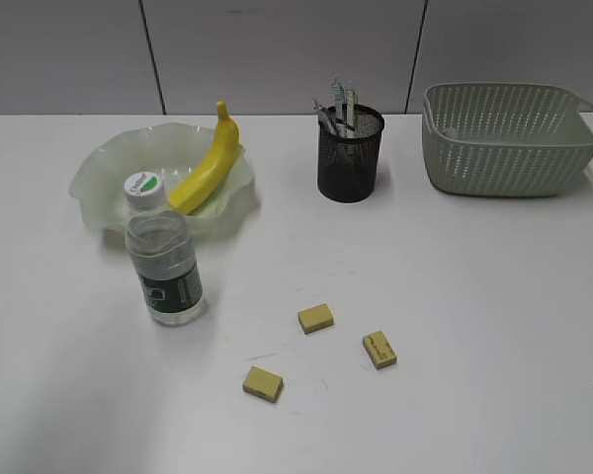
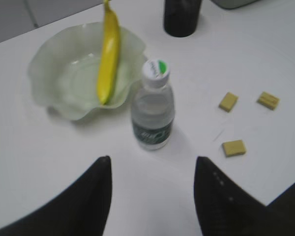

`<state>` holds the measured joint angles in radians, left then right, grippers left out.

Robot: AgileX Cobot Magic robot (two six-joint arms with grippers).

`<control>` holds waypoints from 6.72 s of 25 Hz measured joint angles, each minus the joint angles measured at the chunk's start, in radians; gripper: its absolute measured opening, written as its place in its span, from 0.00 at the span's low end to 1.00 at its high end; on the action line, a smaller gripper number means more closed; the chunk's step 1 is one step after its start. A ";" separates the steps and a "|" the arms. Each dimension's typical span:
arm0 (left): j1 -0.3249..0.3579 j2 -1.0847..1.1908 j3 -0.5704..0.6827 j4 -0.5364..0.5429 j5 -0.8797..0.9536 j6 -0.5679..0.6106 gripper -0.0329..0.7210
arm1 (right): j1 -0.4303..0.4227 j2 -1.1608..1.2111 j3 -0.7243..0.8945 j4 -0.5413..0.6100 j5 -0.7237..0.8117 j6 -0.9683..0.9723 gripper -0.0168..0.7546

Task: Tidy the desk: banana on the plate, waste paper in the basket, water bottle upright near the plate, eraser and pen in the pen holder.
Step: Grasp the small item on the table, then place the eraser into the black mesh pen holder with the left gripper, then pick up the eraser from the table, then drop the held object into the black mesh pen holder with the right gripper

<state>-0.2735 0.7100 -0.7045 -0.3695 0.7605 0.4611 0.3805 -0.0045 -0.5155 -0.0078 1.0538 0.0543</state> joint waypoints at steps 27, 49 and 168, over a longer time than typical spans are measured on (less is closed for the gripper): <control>-0.711 1.252 -0.453 0.521 -0.107 -0.954 0.81 | -0.001 0.010 0.006 -0.002 -0.010 0.004 0.52; -0.647 1.305 -0.455 0.517 -0.084 -1.040 0.52 | -0.001 0.010 0.006 -0.002 -0.011 0.004 0.52; 0.055 -0.717 0.165 0.515 0.310 -0.738 0.60 | -0.023 2.157 -1.286 0.041 -0.496 -0.044 0.29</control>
<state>-0.2190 -0.0065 -0.5393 0.1459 1.0701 -0.2772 0.3577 2.1530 -1.8012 0.0334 0.5582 0.0099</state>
